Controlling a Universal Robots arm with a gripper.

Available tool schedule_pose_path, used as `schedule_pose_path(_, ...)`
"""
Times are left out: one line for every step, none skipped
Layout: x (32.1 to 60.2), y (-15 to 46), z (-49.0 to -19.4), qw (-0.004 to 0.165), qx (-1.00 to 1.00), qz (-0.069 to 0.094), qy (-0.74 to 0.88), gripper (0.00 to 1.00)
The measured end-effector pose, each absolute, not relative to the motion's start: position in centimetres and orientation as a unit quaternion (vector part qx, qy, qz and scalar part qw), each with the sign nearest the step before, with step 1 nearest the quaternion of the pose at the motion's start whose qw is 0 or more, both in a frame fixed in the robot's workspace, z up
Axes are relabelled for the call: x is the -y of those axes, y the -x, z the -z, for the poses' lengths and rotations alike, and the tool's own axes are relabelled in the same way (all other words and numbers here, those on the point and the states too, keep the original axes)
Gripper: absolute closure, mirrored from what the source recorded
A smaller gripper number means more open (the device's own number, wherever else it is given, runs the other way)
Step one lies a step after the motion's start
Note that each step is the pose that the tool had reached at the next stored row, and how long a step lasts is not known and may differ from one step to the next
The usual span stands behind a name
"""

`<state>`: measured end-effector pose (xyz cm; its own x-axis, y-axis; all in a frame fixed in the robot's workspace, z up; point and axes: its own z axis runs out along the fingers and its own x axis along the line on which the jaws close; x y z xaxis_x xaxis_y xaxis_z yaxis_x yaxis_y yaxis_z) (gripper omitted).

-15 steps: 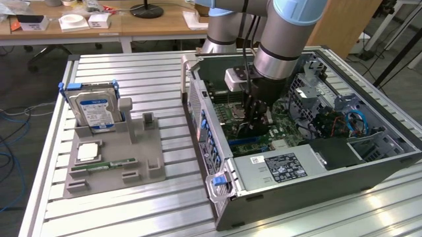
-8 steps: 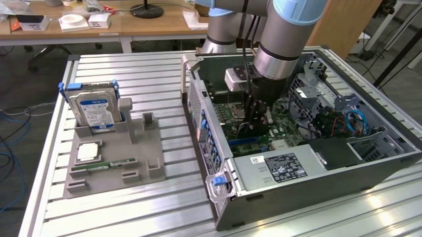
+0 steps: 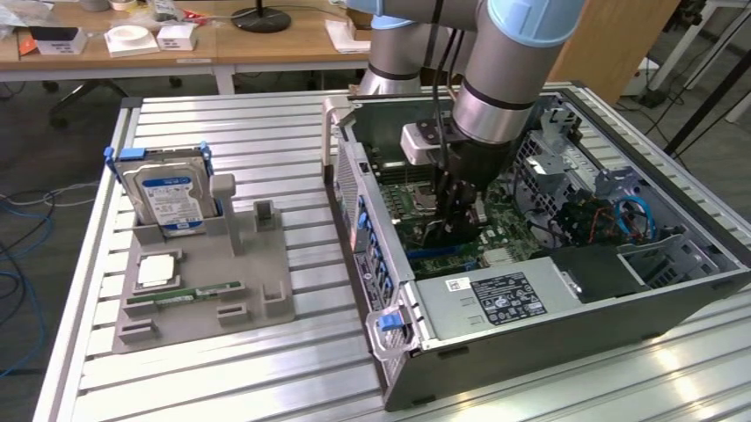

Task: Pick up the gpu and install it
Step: 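Insert the gpu into the slot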

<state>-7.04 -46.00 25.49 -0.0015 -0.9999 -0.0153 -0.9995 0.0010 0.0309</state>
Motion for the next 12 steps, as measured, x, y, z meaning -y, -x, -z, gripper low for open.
schedule_pose_path(46.0,7.04,-25.49,0.006,0.707,0.016,-0.707,0.74)
schedule_pose_path(46.0,7.04,-25.48,0.006,0.707,0.016,-0.707,0.74)
schedule_pose_path(46.0,7.05,-25.47,0.006,0.707,0.016,-0.707,0.74)
schedule_pose_path(46.01,7.05,-25.44,0.006,0.707,0.016,-0.707,0.74)
schedule_pose_path(46.01,7.04,-25.37,0.005,0.707,0.016,-0.707,0.74)
schedule_pose_path(46.01,7.04,-25.3,0.005,0.707,0.016,-0.707,0.74)
schedule_pose_path(46.01,7.03,-25.22,0.005,0.707,0.016,-0.707,0.74)
schedule_pose_path(46.01,7.03,-25.14,0.006,0.707,0.016,-0.707,0.74)
schedule_pose_path(46.01,7.03,-25.07,0.006,0.707,0.016,-0.707,0.74)
schedule_pose_path(46.01,7.03,-25.0,0.006,0.707,0.016,-0.707,0.74)
schedule_pose_path(46.01,7.03,-24.92,0.006,0.707,0.016,-0.707,0.74)
schedule_pose_path(46.01,7.03,-24.86,0.006,0.707,0.016,-0.707,0.74)
